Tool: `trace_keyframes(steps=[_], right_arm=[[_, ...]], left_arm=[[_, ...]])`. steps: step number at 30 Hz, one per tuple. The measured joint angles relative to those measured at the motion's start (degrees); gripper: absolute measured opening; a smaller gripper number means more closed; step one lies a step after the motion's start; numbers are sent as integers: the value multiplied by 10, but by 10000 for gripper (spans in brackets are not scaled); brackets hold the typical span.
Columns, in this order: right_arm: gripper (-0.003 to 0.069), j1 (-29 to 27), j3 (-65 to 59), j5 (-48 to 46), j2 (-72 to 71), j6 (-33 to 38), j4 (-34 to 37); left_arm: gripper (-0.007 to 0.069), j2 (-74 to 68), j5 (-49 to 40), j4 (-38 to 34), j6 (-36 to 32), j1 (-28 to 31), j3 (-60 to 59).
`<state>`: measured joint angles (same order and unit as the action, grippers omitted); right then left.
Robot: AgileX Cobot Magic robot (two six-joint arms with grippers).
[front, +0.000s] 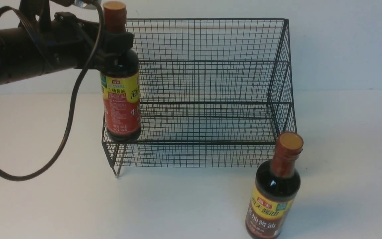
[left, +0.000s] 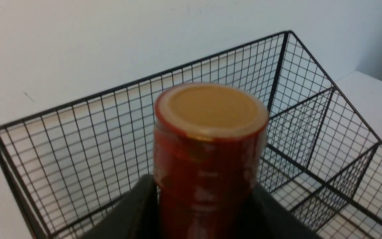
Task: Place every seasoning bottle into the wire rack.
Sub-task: Use the left arm to put the condiment bottle back on the shelf
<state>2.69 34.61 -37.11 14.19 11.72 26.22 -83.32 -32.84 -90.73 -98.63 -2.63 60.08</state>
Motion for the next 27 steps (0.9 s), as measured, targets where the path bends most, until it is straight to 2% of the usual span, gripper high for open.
trace_keyframes(steps=[17, 27], right_arm=[[474, 0, 0, -17, 0, 0, -2], [474, 0, 0, -30, 0, 0, -5]], left_arm=[[279, -1, 3, 79, 12, 0, -25], [279, -1, 1, 143, 72, 0, -22]])
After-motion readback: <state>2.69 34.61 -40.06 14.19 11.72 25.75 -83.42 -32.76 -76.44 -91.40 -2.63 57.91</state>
